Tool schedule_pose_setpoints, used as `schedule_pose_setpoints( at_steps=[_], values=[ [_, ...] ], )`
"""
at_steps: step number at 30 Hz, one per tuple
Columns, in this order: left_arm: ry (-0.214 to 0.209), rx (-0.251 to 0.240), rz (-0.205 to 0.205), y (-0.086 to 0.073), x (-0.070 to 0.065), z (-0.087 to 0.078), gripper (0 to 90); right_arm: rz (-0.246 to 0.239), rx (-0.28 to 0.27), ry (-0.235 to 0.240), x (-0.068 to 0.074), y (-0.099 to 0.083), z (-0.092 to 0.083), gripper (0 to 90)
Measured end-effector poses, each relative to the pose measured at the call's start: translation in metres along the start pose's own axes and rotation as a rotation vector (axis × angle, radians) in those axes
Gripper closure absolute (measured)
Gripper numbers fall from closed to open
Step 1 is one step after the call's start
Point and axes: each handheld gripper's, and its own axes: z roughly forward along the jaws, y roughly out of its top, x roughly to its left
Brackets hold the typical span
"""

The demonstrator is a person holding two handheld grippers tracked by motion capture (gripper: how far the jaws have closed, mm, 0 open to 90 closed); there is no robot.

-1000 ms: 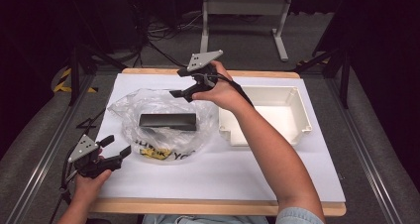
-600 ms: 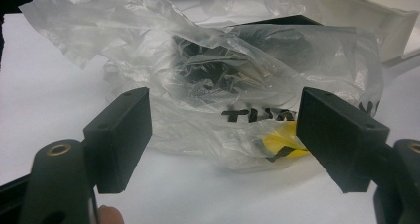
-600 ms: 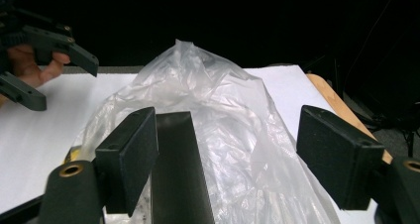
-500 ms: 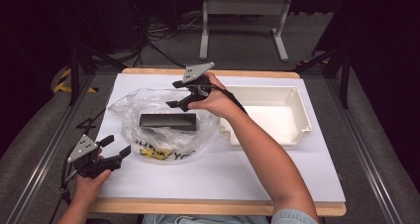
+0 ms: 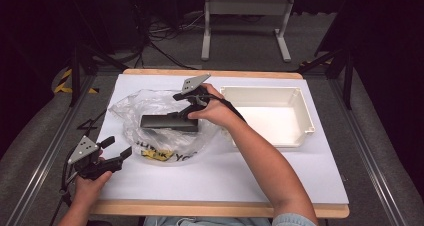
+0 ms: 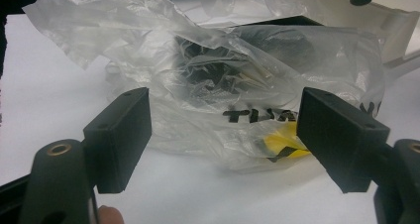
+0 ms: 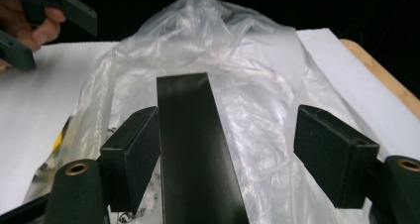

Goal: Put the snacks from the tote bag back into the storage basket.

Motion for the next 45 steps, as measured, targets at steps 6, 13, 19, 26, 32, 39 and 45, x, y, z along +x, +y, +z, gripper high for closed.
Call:
schedule_pose_setpoints(
  at_steps=[6,13,19,26,32,39,45],
  values=[
    [0.001,0.001,0.002,0.0,0.0,0.0,22.3,0.001,0.048,0.02,0.002,-0.009,0.008,26.4],
    [0.002,0.001,0.001,0.0,0.0,0.0,22.3,-0.018,0.082,0.035,0.007,-0.012,0.015,25.9],
    [0.004,0.005,0.0,0.0,-0.001,0.001,22.3,-0.018,0.1,0.037,0.008,-0.018,0.02,25.2],
    [0.006,0.005,-0.003,0.0,0.0,0.001,22.3,-0.018,0.127,0.036,0.008,-0.023,0.026,25.4],
    [0.008,0.004,-0.006,0.0,0.0,0.0,22.3,-0.024,0.166,0.042,0.007,-0.024,0.028,32.8],
    [0.008,0.003,-0.006,0.0,0.0,0.0,22.3,-0.023,0.191,0.063,0.008,-0.023,0.028,41.4],
    [0.008,0.0,-0.008,0.0,0.0,0.0,22.3,-0.026,0.194,0.065,0.007,-0.022,0.027,42.7]
  ],
)
